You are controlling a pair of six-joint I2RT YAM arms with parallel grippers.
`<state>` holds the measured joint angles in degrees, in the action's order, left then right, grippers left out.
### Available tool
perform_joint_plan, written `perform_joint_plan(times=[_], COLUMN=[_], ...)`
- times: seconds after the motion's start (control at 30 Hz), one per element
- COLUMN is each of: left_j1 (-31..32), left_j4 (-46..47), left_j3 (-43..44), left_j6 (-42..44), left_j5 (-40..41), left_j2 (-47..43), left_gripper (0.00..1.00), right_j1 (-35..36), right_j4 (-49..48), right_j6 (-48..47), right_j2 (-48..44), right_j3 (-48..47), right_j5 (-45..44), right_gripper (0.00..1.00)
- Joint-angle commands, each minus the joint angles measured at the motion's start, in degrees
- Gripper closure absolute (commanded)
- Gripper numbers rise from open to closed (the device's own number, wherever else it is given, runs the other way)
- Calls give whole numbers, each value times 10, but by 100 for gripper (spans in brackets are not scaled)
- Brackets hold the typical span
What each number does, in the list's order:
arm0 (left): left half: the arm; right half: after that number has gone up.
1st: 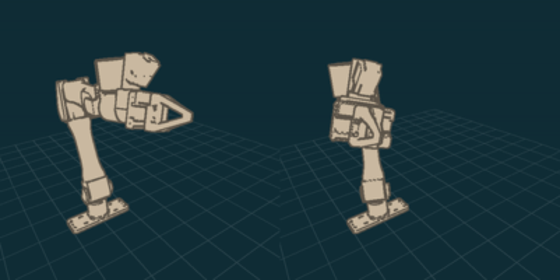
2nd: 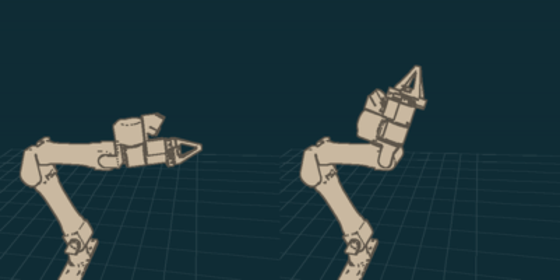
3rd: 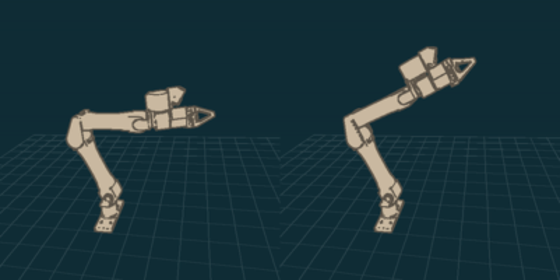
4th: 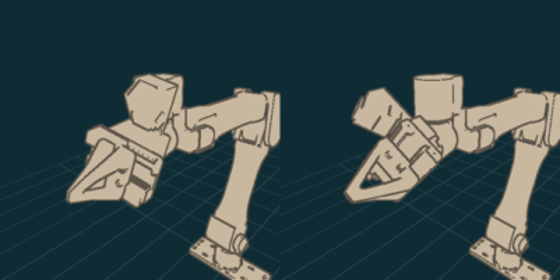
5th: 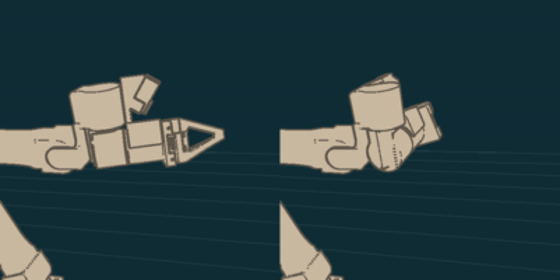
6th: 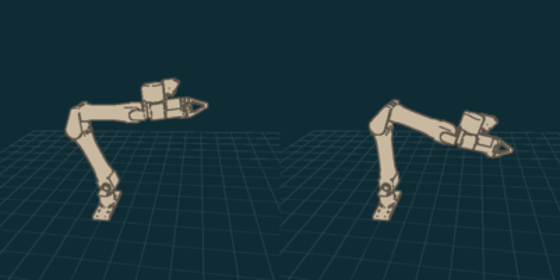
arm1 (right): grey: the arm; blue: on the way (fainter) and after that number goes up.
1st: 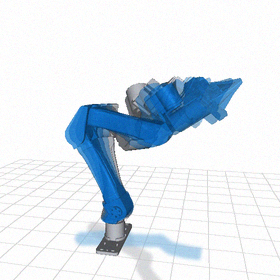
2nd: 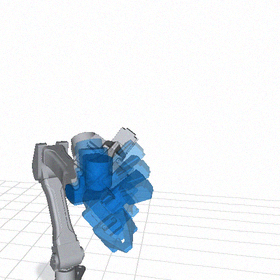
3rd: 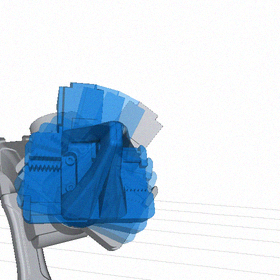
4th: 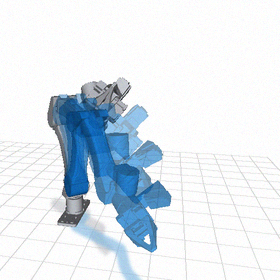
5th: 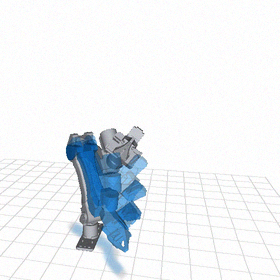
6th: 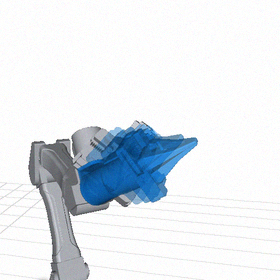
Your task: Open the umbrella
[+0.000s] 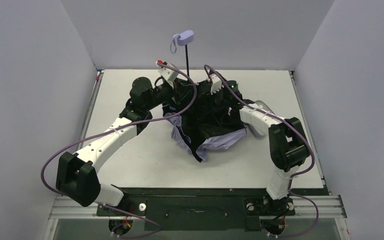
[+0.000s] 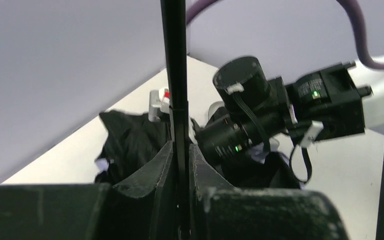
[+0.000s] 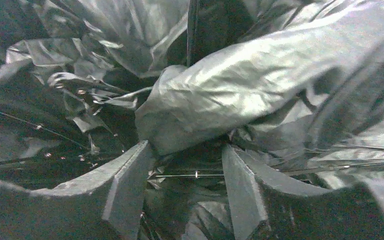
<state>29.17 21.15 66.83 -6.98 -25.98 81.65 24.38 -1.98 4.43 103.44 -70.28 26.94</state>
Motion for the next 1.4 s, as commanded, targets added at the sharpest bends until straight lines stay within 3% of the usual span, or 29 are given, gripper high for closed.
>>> perform_joint_plan(times=[0.0, 0.2, 0.33, 0.53, 0.67, 0.9, 1.1, 1.2, 1.27, 1.37], left_j1=[1, 2, 2, 2, 0, -1, -1, -1, -1, -1], left_j4=[38, 19, 19, 36, 37, 27, 17, 7, -9, -43], left_j3=[-28, -72, -76, -43, -7, 22, 34, 41, 48, 62], left_j6=[51, 124, 136, 111, 98, 82, 75, 73, 74, 74], left_j5=[-28, -32, -24, -11, -17, -24, -25, -26, -24, -2], left_j2=[-68, -88, -81, -39, -16, -3, 2, 4, 4, 4], left_gripper=[100, 100, 100, 100, 100, 100, 100, 100, 100, 99], right_j1=[-47, -63, -70, -89, -72, -14, 28, 37, 42, 43], right_j4=[63, 93, 113, 42, -57, -208, -251, -252, -250, -252], right_j6=[-81, -99, -118, -88, -29, 94, 100, 90, 83, 81], right_j2=[33, 44, 12, -89, -143, -160, -123, -106, -96, -88], right_j3=[-35, -82, -85, -27, 13, 40, 17, 12, 11, 13], right_j5=[-67, -59, 1, 166, 206, 192, 161, 150, 137, 113], right_gripper=[45, 37, 35, 32, 31, 31, 32, 38, 53, 84])
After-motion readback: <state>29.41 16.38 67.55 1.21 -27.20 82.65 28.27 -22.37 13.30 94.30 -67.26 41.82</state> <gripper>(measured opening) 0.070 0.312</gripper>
